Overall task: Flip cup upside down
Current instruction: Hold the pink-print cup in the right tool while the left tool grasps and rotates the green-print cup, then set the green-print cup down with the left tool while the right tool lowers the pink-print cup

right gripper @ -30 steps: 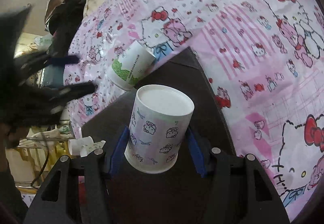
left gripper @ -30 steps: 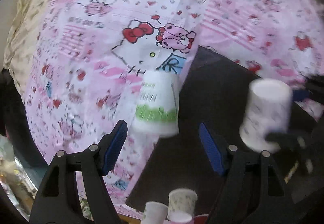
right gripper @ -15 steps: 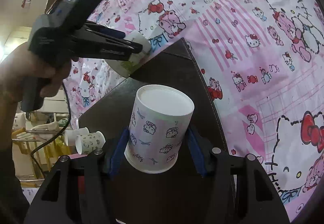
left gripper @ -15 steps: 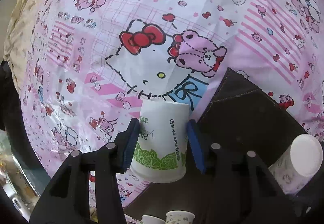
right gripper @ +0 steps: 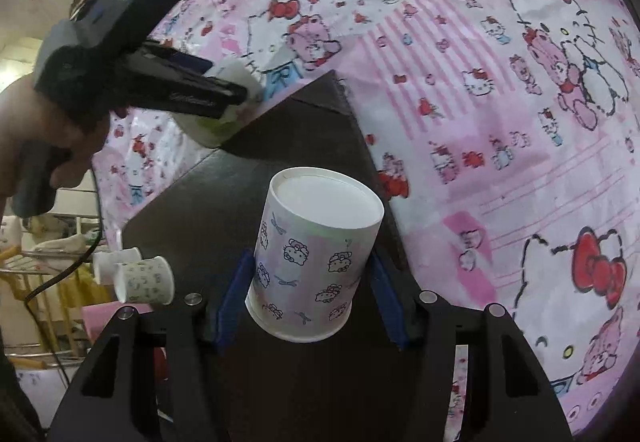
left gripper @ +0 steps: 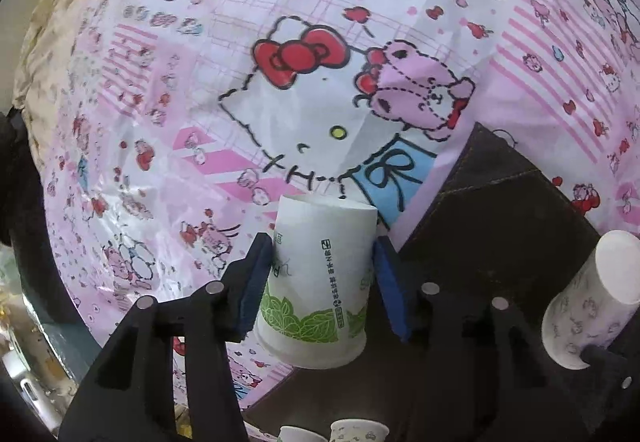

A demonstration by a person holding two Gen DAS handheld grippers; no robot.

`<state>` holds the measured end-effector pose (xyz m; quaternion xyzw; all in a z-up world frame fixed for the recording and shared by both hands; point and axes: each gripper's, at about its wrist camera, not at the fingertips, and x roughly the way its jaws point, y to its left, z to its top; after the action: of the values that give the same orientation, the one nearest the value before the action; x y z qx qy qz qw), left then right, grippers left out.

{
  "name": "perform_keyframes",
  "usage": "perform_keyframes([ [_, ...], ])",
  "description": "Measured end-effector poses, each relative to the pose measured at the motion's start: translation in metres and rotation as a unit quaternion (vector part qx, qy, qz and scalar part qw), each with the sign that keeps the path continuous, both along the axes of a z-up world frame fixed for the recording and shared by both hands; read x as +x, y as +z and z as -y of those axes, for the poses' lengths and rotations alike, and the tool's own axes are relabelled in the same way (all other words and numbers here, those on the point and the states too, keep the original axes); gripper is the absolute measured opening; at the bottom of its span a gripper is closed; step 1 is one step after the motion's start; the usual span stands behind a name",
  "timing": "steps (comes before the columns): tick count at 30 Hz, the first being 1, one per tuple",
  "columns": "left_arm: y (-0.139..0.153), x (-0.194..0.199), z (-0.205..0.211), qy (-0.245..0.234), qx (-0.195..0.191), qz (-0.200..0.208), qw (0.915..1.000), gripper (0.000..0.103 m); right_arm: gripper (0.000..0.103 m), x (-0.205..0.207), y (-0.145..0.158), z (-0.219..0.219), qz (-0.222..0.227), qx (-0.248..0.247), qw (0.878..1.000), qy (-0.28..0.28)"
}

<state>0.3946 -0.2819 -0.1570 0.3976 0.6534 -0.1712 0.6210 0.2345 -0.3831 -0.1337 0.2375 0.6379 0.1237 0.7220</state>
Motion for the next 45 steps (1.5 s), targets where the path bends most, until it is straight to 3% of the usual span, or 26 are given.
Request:
perform_keyframes([
  [6,0.036,-0.012,-0.018,0.049,-0.055,0.041,0.9965,0.047,0.061,0.004,0.000,-0.003,0.002,-0.009,1.000,0.005],
  [9,0.066,-0.026,-0.032,0.082,-0.086,0.078,0.9899,0.047,0.061,0.005,0.003,-0.009,0.009,-0.015,1.000,0.013],
  [14,0.110,-0.061,-0.073,0.176,-0.158,0.118,0.9645,0.047,0.061,0.001,0.010,-0.020,0.021,-0.017,0.999,0.024],
  [24,0.150,-0.176,-0.147,0.286,-0.227,0.182,0.9131,0.047,0.061,-0.034,0.035,-0.046,0.080,-0.038,0.994,0.067],
  [29,0.147,-0.223,-0.177,0.322,-0.243,0.204,0.8920,0.048,0.061,-0.057,0.041,-0.065,0.100,-0.039,0.990,0.091],
  [35,0.129,-0.280,-0.190,0.347,-0.274,0.255,0.8598,0.048,0.062,-0.090,0.048,-0.082,0.127,-0.027,0.986,0.105],
  [39,0.113,-0.301,-0.190,0.347,-0.279,0.271,0.8530,0.048,0.062,-0.104,0.045,-0.097,0.137,-0.036,0.983,0.120],
  [43,0.100,-0.307,-0.185,0.340,-0.275,0.286,0.8527,0.048,0.062,-0.106,0.036,-0.104,0.147,-0.081,0.976,0.136],
  [45,0.093,-0.309,-0.185,0.341,-0.280,0.299,0.8461,0.048,0.062,-0.106,0.035,-0.106,0.156,-0.090,0.973,0.141],
])
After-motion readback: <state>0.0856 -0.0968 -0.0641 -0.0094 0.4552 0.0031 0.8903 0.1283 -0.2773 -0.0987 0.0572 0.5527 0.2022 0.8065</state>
